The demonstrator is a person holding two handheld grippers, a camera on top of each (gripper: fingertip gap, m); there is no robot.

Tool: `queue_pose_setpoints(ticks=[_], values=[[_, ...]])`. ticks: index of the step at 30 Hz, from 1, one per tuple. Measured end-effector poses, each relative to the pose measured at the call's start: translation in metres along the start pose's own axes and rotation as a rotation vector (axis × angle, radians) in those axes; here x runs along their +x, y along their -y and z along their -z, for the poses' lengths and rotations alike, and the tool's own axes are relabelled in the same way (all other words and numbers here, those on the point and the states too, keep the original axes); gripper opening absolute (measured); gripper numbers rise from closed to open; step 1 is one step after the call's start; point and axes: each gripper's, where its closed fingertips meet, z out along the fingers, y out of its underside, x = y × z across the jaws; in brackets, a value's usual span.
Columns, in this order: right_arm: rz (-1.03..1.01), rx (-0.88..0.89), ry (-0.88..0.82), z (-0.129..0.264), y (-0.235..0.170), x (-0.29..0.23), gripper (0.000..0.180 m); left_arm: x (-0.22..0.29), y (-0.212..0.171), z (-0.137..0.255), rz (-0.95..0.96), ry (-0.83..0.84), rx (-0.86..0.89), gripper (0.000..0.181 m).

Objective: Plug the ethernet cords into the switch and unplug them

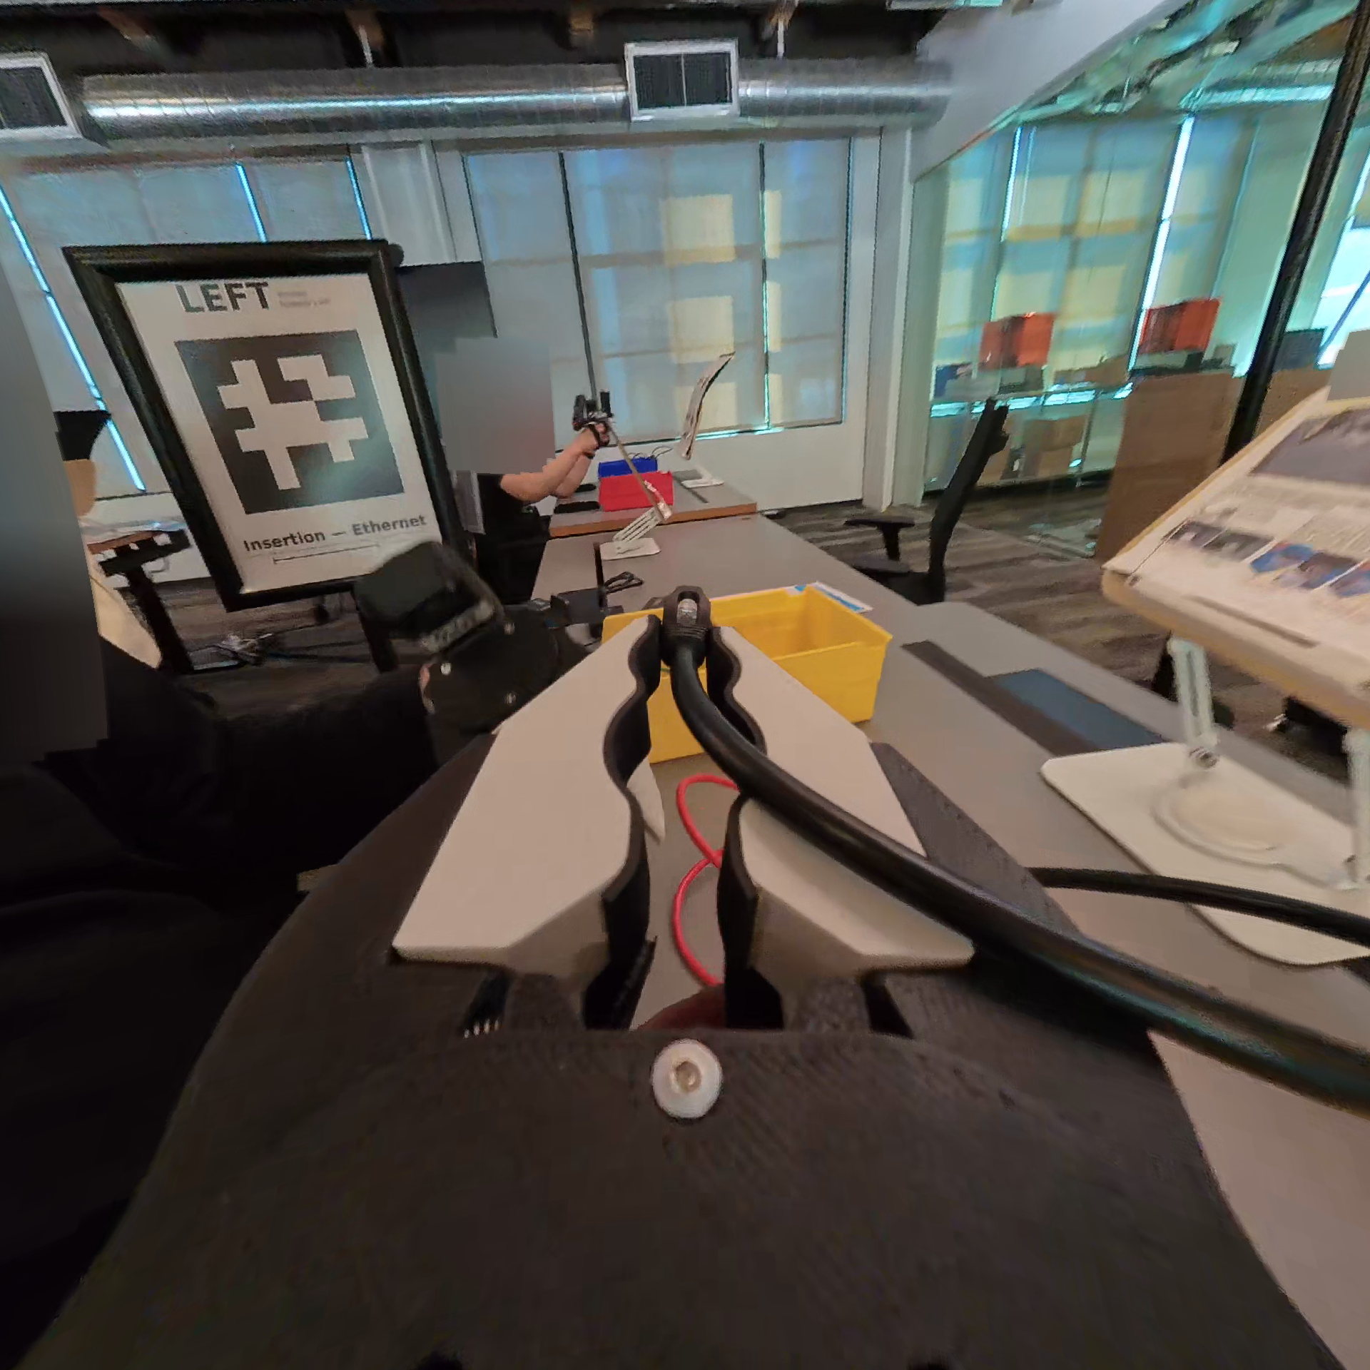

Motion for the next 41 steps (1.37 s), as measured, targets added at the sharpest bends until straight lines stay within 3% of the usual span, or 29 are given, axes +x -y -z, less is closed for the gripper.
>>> queue_pose_setpoints(ticks=[2,7,11,16,22,26,33,41], values=[[0.043,0.021,-0.016,0.005,0.016,-0.003,0.009,0.006,-0.002,-0.021,-0.062,-0.02,-0.049,0.048],[0.079,0.092,-0.059,0.023,0.041,-0.004,0.009,-0.002,0.002,-0.06,-0.24,-0.06,-0.176,0.085],[0.09,0.112,-0.09,0.038,0.049,-0.002,0.009,-0.016,0.004,-0.081,-0.349,-0.162,-0.254,0.082],[0.098,0.134,-0.098,0.048,0.056,-0.004,0.009,-0.032,-0.057,-0.115,-0.562,-0.279,-0.554,0.085],[0.082,0.137,-0.101,0.052,0.052,0.002,0.009,-0.012,-0.083,-0.135,-0.569,-0.47,-0.629,0.084],[0.075,0.139,-0.104,0.054,0.05,0.006,0.009,-0.011,-0.087,-0.135,-0.585,-0.531,-0.676,0.06],[0.082,0.116,-0.122,0.053,0.045,0.009,0.009,-0.023,-0.091,-0.127,-0.567,-0.487,-0.657,0.058],[0.157,-0.05,-0.16,0.027,0.006,0.017,0.009,-0.04,-0.047,-0.062,-0.299,-0.444,-0.37,0.058]])
